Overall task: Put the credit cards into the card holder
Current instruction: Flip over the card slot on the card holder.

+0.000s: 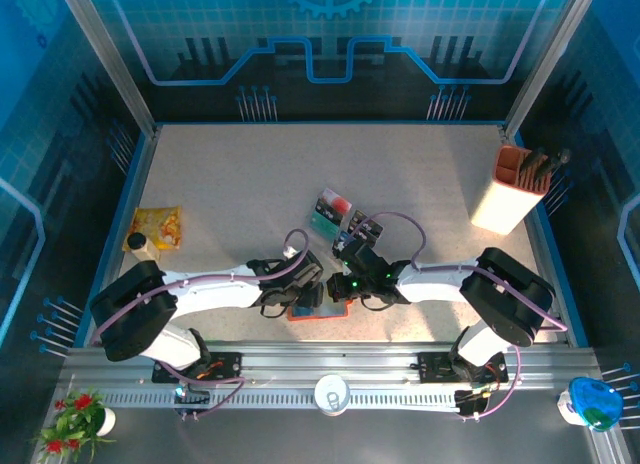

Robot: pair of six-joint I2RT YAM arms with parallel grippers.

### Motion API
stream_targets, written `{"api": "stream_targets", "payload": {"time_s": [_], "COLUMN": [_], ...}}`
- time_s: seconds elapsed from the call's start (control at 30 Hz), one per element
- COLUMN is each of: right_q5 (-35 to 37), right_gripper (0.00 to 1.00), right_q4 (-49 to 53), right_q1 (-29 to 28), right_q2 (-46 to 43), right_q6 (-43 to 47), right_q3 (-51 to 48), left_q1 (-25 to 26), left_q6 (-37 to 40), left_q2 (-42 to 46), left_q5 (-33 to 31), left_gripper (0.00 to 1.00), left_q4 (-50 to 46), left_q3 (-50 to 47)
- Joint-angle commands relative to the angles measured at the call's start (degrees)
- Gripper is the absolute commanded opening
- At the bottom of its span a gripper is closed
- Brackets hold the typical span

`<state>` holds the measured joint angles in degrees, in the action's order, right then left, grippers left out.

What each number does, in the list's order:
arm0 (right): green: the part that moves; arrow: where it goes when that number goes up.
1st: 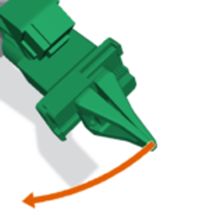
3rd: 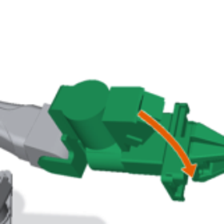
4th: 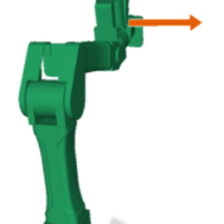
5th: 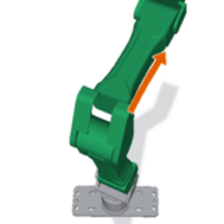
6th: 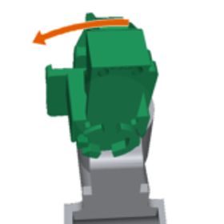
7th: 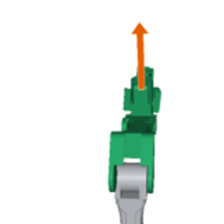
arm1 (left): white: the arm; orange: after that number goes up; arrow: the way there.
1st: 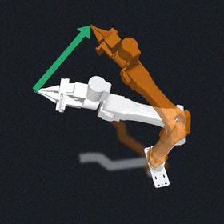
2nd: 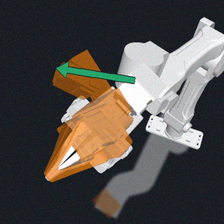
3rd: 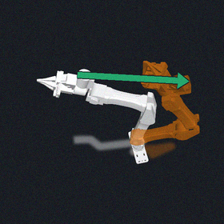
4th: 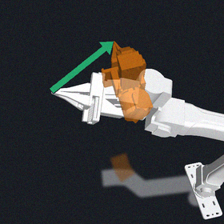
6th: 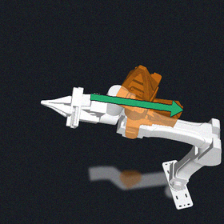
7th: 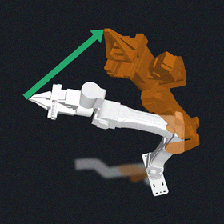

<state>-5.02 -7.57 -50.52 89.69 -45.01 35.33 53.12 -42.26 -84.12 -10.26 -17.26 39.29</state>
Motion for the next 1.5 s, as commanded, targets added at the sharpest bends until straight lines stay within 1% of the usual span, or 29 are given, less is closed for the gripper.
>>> {"api": "stream_targets", "payload": {"time_s": [0.0, 0.07, 0.13, 0.23, 0.43, 0.57, 0.67, 0.93, 1.17, 1.27, 1.3, 1.37, 1.47], "right_q5": [0.21, 0.79, 1.19, 1.37, 0.93, -0.37, -1.68, -4.57, -5.96, -6.39, -6.42, -6.19, -5.54], "right_gripper": [0.06, 0.19, 0.27, 0.33, 0.39, 0.4, 0.38, 0.23, 0.21, 0.23, 0.25, 0.32, 0.42], "right_q4": [0.68, 1.15, 1.33, 1.35, 0.61, -1.01, -1.82, -1.58, -1.46, -1.48, -1.33, -0.64, 0.42], "right_q1": [0.76, 0.89, 0.86, 0.86, 0.83, 0.89, 0.87, 0.86, 0.86, 0.72, 0.58, 0.04, -1.09], "right_q2": [-3.01, -4.34, -5.25, -5.64, -4.03, -2.15, -1.37, -0.84, -1.18, -2.59, -3.2, -4.35, -5.57], "right_q6": [-0.83, -1.03, -1.21, -1.48, -2.05, -2.53, -2.53, -1.3, -1.43, -2.07, -2.21, -2.52, -2.97], "right_q3": [-0.94, -1.3, -1.61, -1.85, -1.92, -1.78, -1.35, 0.49, 1.06, 0.75, 0.82, 1.09, 1.73], "left_q1": [0.5, 0.54, 0.57, 0.58, 0.58, 0.62, 0.63, 0.65, 0.7, 0.58, 0.58, 0.58, 0.33], "left_q6": [0.73, 0.62, 0.6, 0.51, 0.42, 0.45, 0.55, 0.82, 1.12, 1.3, 1.3, 1.2, 0.47], "left_q2": [-2.09, -2.15, -2.35, -2.66, -2.61, -2.48, -2.39, -1.81, -0.77, 1.64, 2.97, 6.02, 11.6], "left_q5": [-0.11, -0.06, -0.02, 0.18, 0.24, 0.24, 0.24, 0.15, 0.07, -0.73, -1.19, -2.41, -4.65], "left_gripper": [0.61, 0.6, 0.59, 0.58, 0.58, 0.58, 0.58, 0.58, 0.59, 0.62, 0.63, 0.68, 0.78], "left_q4": [-0.4, -0.23, -0.1, 0.18, 0.29, 0.38, 0.38, 0.84, 0.67, -0.59, -1.14, -2.39, -4.3], "left_q3": [-0.7, -0.83, -0.86, -0.86, -0.88, -0.7, -0.63, -0.79, -0.73, -0.4, -0.29, -0.18, -0.49]}}
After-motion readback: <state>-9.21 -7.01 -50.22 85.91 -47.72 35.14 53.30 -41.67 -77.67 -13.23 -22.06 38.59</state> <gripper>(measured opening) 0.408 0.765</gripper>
